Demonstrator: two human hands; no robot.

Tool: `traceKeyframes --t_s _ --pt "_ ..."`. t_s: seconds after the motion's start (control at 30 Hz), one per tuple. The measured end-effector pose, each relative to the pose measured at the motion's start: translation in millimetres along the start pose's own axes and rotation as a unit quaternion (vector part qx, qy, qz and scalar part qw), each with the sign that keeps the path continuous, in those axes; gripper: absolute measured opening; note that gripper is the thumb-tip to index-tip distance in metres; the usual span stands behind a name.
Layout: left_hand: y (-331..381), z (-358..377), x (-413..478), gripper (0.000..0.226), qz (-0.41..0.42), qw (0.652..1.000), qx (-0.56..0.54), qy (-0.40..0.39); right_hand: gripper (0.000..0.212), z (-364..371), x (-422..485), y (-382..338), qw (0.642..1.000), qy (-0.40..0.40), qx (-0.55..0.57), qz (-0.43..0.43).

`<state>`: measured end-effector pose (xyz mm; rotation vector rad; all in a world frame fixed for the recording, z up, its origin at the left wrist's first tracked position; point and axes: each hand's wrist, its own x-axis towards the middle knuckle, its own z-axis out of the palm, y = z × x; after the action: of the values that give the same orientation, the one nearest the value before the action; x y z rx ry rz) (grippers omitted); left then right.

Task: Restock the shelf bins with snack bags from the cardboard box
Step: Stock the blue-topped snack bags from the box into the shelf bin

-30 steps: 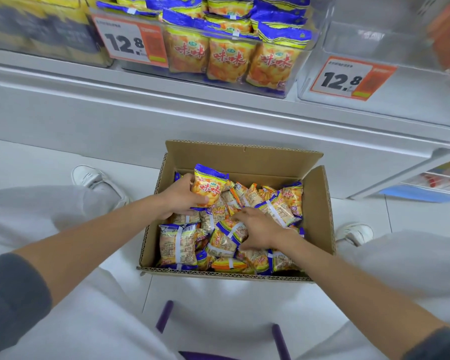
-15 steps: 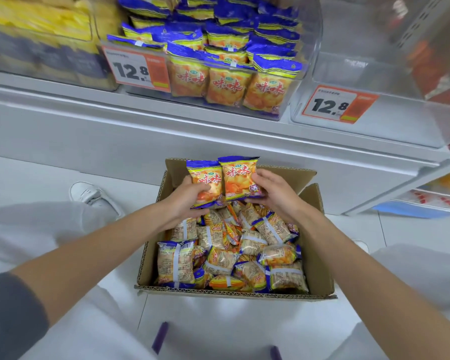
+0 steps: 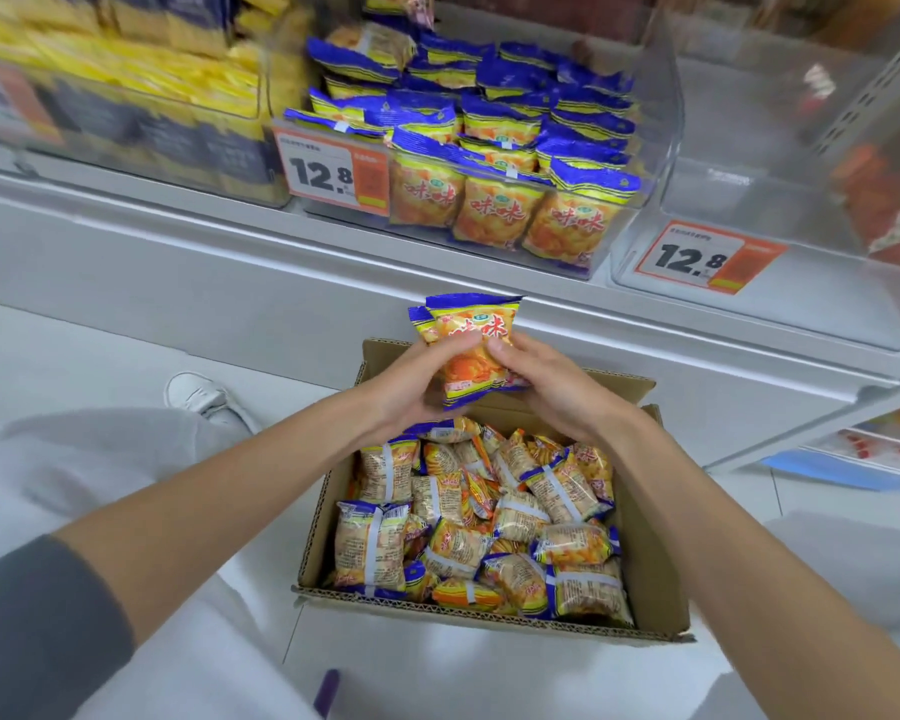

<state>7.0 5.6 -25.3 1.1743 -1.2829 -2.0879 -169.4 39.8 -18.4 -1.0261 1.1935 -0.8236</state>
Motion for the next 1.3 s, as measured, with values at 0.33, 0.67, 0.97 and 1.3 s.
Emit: traceKeyframes --t_s 0.33,0.67,0.97,1.3 --pt "99 -16 -31 0.064 0.137 0.977 0.155 0.057 0.085 22 3 -113 0.998 0.014 -0.030 -0.061" --pt "161 -56 -31 0.082 0.175 0.972 0.120 0.100 0.047 49 35 -172 0.988 0.079 -0.086 -0.104" --pt "171 -73 -17 0.067 0.233 0.962 0.070 0.128 0.059 15 55 -180 0.974 0.147 -0.063 -0.163" --pt "158 -75 -20 0.055 0.207 0.967 0.061 0.136 0.060 38 58 -180 0.976 0.007 -0.179 -0.127"
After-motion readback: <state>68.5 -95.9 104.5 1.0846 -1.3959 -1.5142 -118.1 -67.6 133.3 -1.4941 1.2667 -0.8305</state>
